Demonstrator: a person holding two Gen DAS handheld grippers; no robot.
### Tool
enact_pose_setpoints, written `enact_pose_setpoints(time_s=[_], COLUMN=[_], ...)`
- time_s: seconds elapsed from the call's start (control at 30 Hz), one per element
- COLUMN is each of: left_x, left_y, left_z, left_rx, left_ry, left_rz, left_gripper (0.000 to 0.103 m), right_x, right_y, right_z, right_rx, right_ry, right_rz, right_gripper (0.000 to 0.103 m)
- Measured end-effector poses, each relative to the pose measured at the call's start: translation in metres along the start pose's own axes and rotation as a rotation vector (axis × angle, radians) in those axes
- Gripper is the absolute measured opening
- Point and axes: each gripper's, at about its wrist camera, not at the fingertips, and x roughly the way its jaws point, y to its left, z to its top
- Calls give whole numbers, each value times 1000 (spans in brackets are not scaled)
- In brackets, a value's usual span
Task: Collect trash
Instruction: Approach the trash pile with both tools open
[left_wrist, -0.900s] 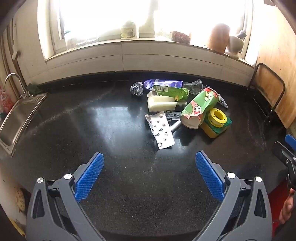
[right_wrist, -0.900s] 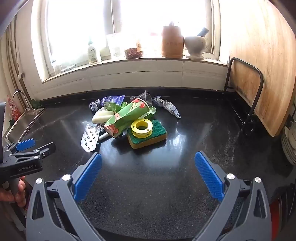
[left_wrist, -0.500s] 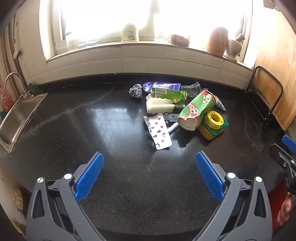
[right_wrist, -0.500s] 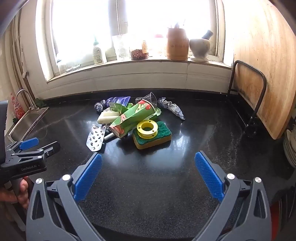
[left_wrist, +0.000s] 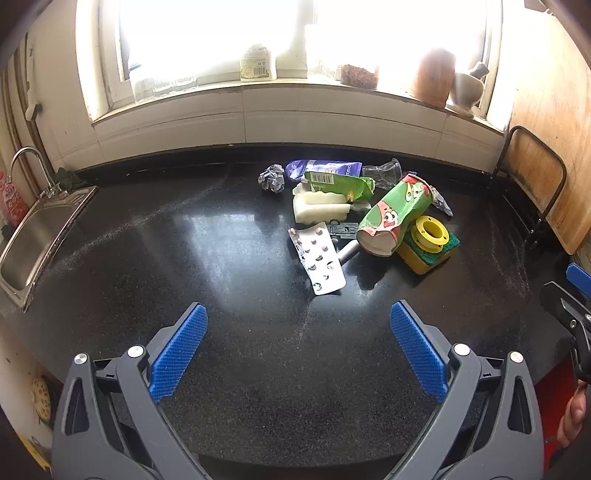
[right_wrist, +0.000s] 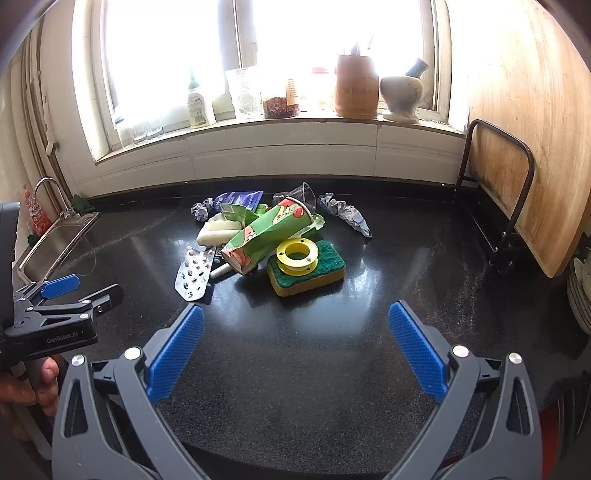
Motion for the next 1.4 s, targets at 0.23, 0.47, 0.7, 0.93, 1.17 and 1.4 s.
enact_pose_setpoints(time_s=[0.23,0.47,0.7,0.93,1.17,1.4], left_x=[-1,-1,-1,3,5,11], left_y=[0,0,-1,-1,-1,0], left_z=[-2,-1,-1,0,-2,-3], left_rx=[6,11,13,13,17,15], left_ry=[2,4,5,11,15,26], left_rz=[-1,0,1,2,-3,-9], left_gripper=[97,97,97,97,97,97], right_x=[-2,-3,-4,-4,-3,-1], right_y=[0,0,0,0,0,-1], right_z=[0,0,1,1,3,3], right_rx=[1,0,-2,-2,-2,0], right_ry=[0,-1,-4,-4,-1,4], right_rz=[3,3,2,4,4,4], right_gripper=[97,97,97,97,97,97])
